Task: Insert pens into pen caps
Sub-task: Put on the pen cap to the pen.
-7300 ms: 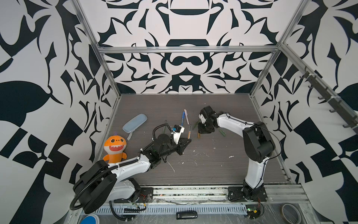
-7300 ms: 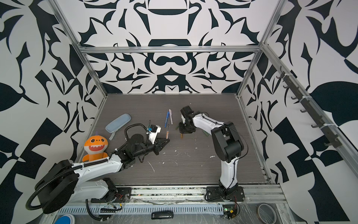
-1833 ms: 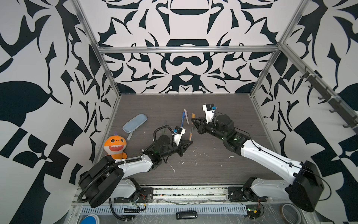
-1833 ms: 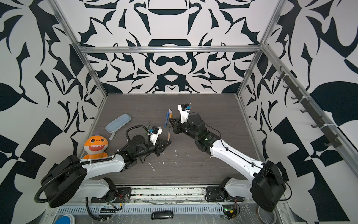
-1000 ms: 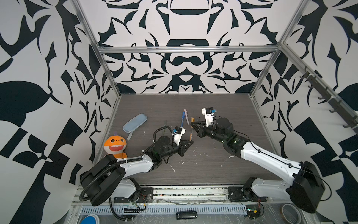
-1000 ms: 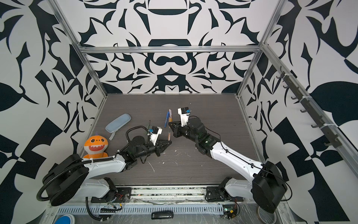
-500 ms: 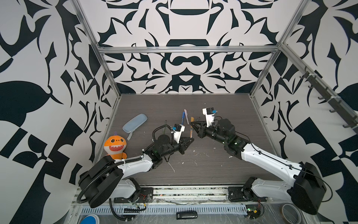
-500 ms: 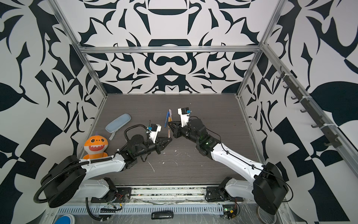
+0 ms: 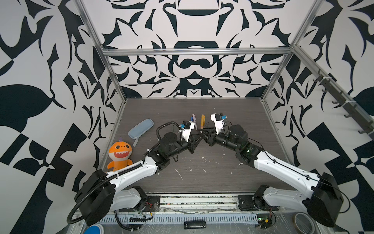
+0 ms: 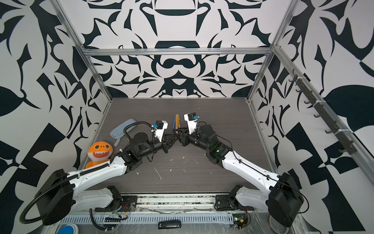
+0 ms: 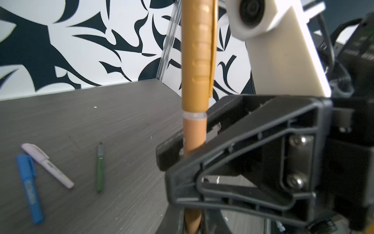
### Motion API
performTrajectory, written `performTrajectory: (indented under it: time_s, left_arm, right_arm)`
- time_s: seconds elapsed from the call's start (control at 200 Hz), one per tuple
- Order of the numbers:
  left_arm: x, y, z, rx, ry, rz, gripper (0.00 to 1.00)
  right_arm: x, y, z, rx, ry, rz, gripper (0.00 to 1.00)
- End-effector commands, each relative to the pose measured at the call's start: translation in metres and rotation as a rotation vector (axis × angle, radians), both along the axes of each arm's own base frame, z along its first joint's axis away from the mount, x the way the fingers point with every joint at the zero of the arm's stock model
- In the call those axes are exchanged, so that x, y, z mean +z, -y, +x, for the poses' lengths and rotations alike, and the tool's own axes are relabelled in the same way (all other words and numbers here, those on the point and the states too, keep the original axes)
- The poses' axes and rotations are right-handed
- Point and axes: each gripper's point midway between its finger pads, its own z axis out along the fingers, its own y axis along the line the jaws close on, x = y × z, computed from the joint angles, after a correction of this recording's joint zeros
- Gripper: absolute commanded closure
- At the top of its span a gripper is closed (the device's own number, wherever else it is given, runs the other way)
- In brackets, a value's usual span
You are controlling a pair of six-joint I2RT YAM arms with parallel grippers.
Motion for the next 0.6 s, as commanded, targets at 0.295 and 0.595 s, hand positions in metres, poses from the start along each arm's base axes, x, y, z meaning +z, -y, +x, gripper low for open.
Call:
performTrajectory:
  time_s: [0.295, 0.595]
  left_arm:
    - [0.047, -0.003, 0.008, 0.044, 0.172, 0.000, 0.98]
    - [0.033, -0.004, 0.024, 0.109, 0.186, 0.096, 1.00]
  right_arm:
    - [0.041, 0.017, -0.021, 0.010, 0.043, -0.037, 0.58]
    - [0.046, 0.043, -0.021, -0.095, 0.039, -0.119, 0.64]
